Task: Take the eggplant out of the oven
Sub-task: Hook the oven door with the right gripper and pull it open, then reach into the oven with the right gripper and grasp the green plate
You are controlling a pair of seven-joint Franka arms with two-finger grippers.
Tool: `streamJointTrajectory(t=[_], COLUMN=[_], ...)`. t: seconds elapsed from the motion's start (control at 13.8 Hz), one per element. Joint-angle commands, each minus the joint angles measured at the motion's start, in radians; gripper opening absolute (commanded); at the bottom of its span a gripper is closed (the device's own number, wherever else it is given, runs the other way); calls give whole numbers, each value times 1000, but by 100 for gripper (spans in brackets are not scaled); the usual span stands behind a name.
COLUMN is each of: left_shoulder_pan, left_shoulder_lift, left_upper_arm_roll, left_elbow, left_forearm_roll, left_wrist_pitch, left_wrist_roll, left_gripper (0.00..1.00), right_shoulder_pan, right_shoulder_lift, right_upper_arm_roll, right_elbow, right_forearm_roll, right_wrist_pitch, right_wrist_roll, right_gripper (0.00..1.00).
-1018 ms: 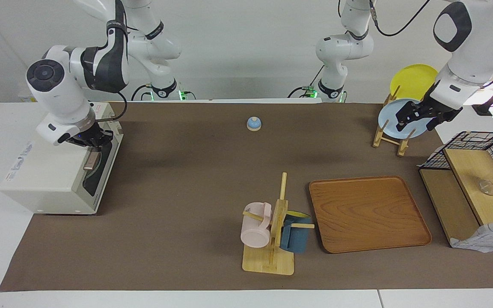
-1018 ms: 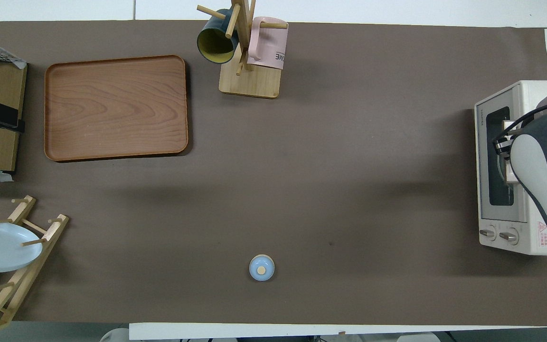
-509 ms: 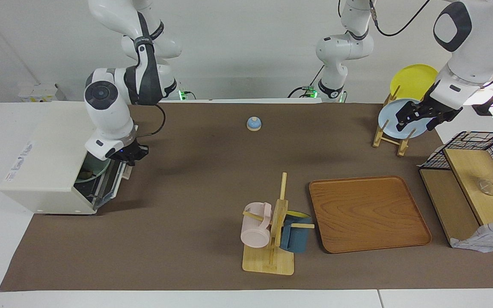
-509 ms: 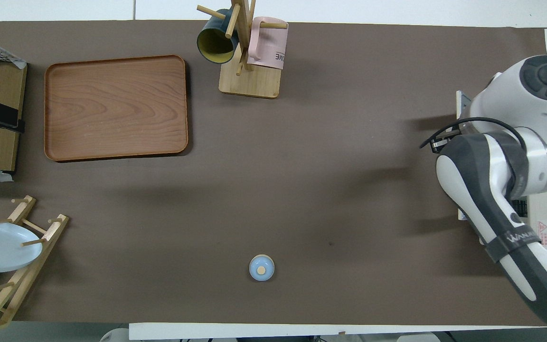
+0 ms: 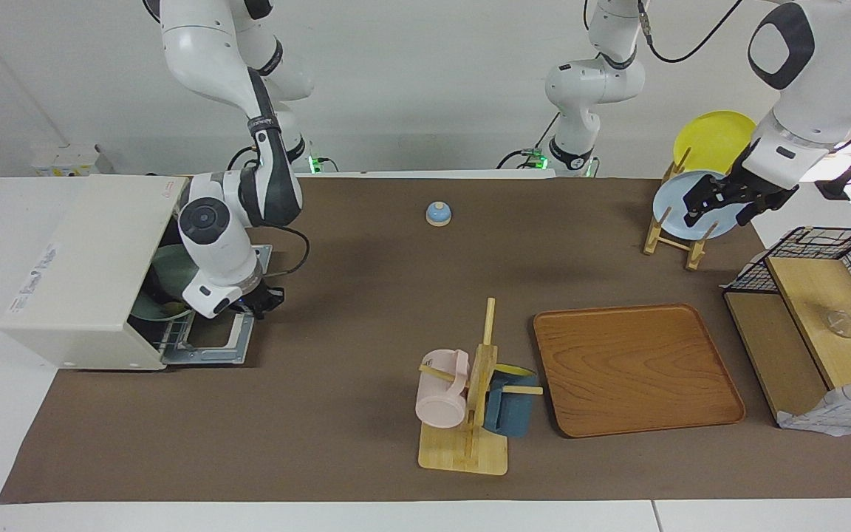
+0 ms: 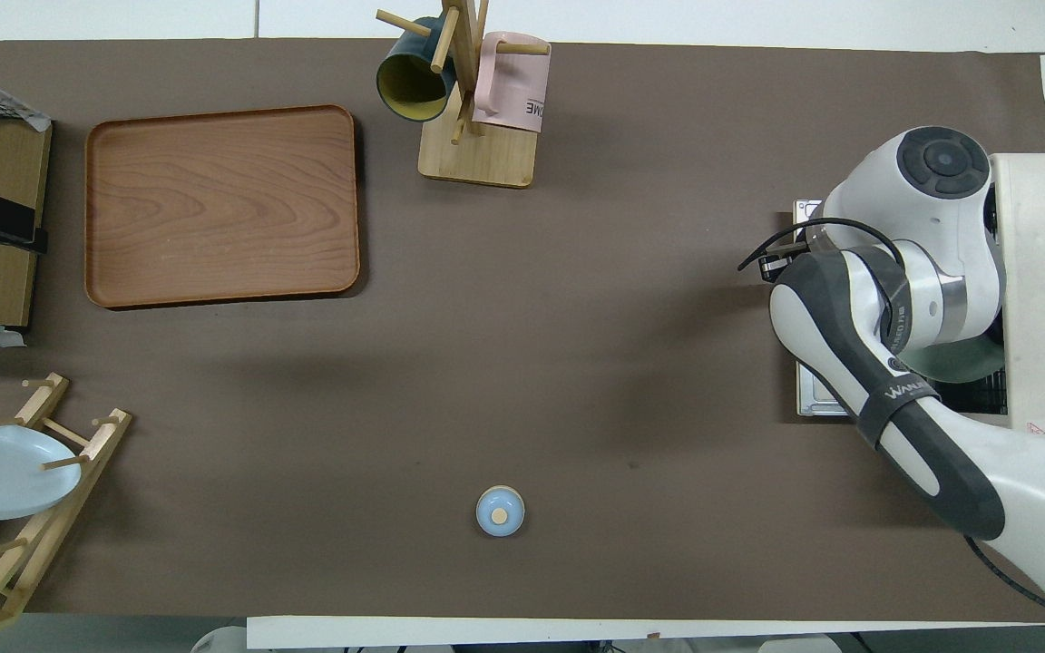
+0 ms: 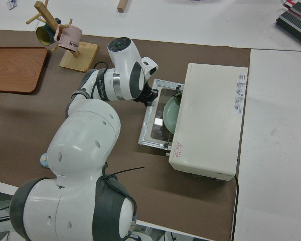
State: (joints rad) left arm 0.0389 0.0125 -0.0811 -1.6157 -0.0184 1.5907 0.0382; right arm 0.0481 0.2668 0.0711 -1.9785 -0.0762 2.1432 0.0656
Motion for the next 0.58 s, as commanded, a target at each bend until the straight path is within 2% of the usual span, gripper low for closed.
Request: streamJointTrajectory(t=[0.0,0.07,0.15,0.29,0.51], left_shoulder_pan=[15,15,15,15,15], left_shoulder_lift=[-6,-6,-6,-6,-6], left_upper_arm_roll=[-12,-12,-12,-12,-12], left_elbow=[-1,-1,-1,-1,-1], left_forearm_roll=[17,17,17,17,17], left_wrist_pitch=[-15,-15,-15,-15,-15], left_wrist_roll=[8,8,8,8,8], left_gripper=[100,100,100,100,100], right_shoulder_pan=[48,50,46,20,-77], right_shoulder_lift=[-9,-21,-50,-93,-152], right_upper_arm_roll=[-2,-2,-4,-10,-10], right_elbow=[29,56,58,56,49], right_forearm_roll=[111,125,125,116,44], right_wrist_pitch=[3,-12,-28,-127,-274], right_wrist_roll=[54,59,62,62,30], right_gripper=[21,35,53,58,57])
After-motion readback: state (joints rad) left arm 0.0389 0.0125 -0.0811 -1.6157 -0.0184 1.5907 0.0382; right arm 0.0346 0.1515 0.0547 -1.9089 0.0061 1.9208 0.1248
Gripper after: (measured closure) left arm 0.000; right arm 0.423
